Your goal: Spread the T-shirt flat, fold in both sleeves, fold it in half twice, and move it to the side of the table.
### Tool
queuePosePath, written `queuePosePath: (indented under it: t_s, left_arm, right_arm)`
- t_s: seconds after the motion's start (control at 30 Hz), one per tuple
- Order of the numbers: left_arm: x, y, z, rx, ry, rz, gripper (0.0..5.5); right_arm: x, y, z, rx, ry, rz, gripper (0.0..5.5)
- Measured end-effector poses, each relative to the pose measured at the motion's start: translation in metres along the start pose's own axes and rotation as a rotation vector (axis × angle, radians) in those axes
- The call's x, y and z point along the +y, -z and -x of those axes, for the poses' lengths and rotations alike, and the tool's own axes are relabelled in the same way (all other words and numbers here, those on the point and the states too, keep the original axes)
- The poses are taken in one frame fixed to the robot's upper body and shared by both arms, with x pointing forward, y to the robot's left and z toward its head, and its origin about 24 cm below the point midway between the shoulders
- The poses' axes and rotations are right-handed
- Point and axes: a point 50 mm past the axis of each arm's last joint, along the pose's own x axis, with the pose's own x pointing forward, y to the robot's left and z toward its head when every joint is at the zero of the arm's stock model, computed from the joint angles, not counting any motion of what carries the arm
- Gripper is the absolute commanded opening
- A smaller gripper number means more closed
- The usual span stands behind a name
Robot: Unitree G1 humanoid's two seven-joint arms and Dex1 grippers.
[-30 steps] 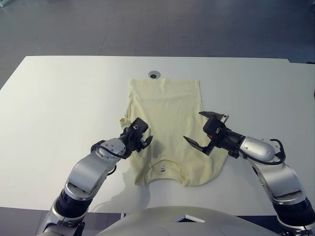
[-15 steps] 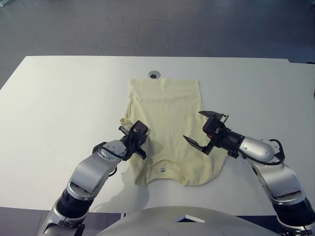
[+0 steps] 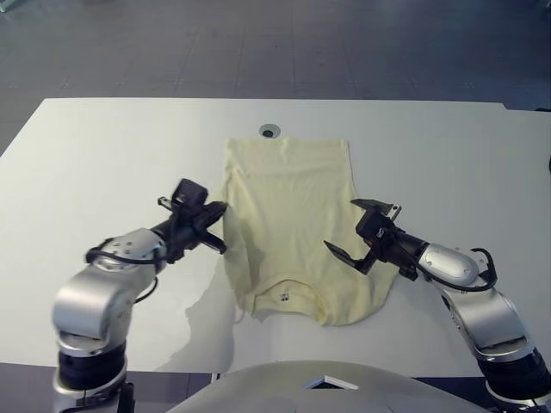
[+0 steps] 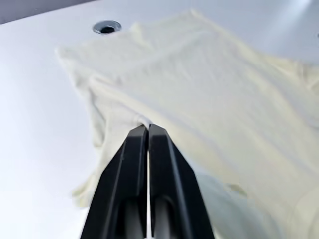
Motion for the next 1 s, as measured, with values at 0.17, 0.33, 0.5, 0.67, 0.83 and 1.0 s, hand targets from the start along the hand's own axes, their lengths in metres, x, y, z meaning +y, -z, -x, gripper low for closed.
queuePosePath:
  t_s: [0.17, 0.33, 0.5, 0.67, 0.83, 1.0]
  left_arm:
    - [-0.001, 0.017, 0.029, 0.119, 0.046, 0.008, 0.02]
    - [-0.007, 0.054, 0.055, 0.278, -0.007, 0.111, 0.02]
    - [-0.005, 0.065, 0.06, 0.292, -0.049, 0.129, 0.02]
    - [0.004, 0.068, 0.058, 0.221, -0.093, 0.208, 0.02]
    - [0.006, 0.064, 0.057, 0.179, -0.108, 0.219, 0.23]
    - [0.009, 0.069, 0.059, 0.233, -0.119, 0.228, 0.88]
  right_arm:
    - [-0.002, 0.004, 0.001, 0.017, 0.008, 0.003, 5.4]
    - [0.0, 0.007, 0.002, 0.027, -0.001, -0.002, 5.4]
    - [0.003, 0.013, 0.003, 0.049, -0.012, -0.013, 5.4]
    - [0.003, 0.013, 0.003, 0.052, -0.014, -0.001, 5.4]
    - [0.003, 0.014, 0.003, 0.051, -0.015, 0.001, 5.4]
    - [0.003, 0.015, 0.003, 0.057, -0.013, 0.001, 5.4]
